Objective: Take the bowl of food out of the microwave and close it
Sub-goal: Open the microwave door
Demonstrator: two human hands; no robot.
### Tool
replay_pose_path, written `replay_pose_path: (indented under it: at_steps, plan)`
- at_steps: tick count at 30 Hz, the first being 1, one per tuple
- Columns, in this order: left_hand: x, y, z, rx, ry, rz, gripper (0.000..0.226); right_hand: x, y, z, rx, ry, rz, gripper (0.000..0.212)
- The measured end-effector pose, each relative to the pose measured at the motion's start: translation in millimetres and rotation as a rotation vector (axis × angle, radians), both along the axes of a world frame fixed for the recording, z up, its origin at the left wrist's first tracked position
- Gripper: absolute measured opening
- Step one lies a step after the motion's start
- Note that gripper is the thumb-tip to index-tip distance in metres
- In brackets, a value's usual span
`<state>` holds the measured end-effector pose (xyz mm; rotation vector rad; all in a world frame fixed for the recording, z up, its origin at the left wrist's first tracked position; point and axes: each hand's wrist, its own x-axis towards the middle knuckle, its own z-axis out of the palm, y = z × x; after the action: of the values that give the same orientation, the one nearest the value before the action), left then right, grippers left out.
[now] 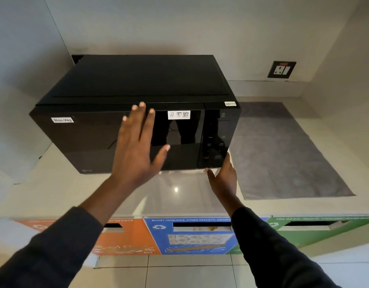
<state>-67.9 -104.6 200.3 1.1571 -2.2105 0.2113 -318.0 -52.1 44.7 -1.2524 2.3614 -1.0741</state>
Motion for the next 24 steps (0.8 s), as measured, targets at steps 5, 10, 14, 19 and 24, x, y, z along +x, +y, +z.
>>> replay_pose_path:
  at_steps: [5,10,14,19,24]
  plan:
    - [2.0,-37.7,17.9,-0.019,-0.175,0.126,0.086,2.5,-11.6,-3.9,-0.065,-0.077,-0.059,0.076]
    - [0.7,-45.6,12.2,-0.048,-0.225,0.176,0.085,6.3,-14.1,-8.6,-0.099,-0.070,-0.091,0.070]
    - [-3.7,-44.9,12.2,-0.050,-0.206,0.190,0.084,5.6,-19.1,-7.4,-0.097,-0.057,-0.130,0.066]
    - [-1.2,-34.5,10.3,-0.061,-0.168,0.173,0.082,10.2,-22.8,-5.3,-0.100,-0.029,-0.170,0.061]
    - [7.2,-23.3,13.7,-0.027,-0.139,0.116,0.078,6.4,-19.9,-0.8,-0.071,-0.024,-0.113,0.062]
